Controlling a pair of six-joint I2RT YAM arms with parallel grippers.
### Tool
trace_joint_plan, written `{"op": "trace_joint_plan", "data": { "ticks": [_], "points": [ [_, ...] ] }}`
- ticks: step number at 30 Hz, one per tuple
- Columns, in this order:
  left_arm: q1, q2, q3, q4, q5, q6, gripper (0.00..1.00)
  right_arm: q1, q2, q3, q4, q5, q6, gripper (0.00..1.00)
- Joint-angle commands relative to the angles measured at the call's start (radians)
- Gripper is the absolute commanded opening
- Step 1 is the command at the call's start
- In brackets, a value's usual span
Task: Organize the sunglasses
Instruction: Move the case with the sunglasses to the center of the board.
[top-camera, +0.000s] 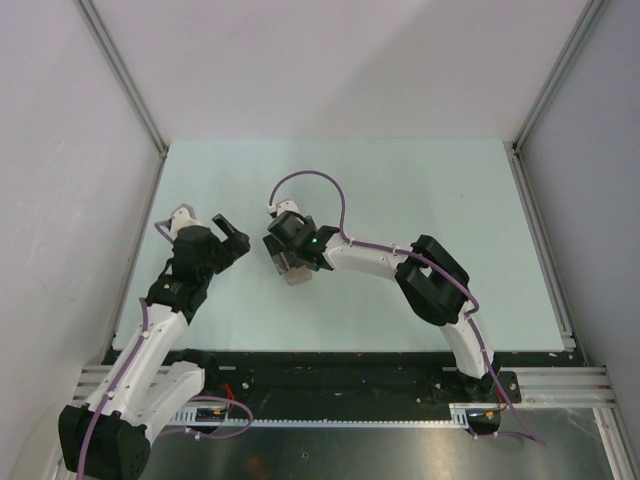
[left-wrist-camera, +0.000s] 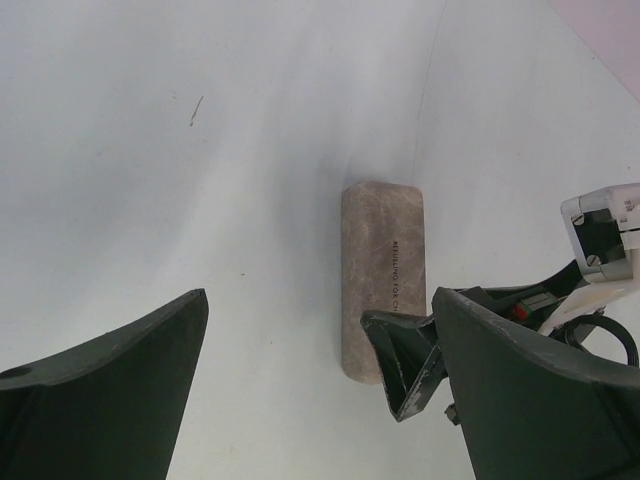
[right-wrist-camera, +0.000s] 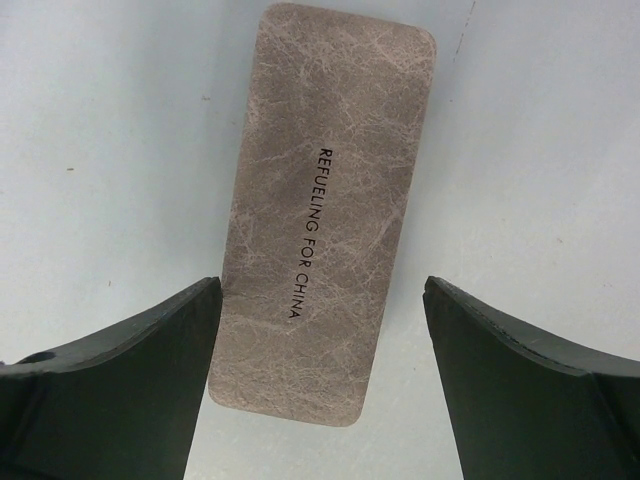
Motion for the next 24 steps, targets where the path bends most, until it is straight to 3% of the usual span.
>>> {"op": "trace_joint_plan", "data": {
  "ticks": [1, 17, 21, 24],
  "points": [
    [0.001, -0.014, 0.043, 0.006, -0.02, 0.014, 1.0, 0.004, -0.056, 0.005, 0.034, -0.014, -0.002, 0.88],
    [0.001, 0.007, 0.046, 0.006, -0.014, 0.016, 1.0, -0.019, 0.046, 0.022, -0.025, -0.094, 0.001, 0.87],
    [0.001, 0.012, 0.044, 0.006, -0.011, 0.016, 1.0, -0.023, 0.069, 0.025, -0.04, -0.079, 0.017, 0.82],
    [0.001, 0.015, 0.044, 0.006, -0.01, 0.017, 1.0, -0.038, 0.075, 0.034, -0.063, -0.048, 0.059, 0.7]
  ]
}}
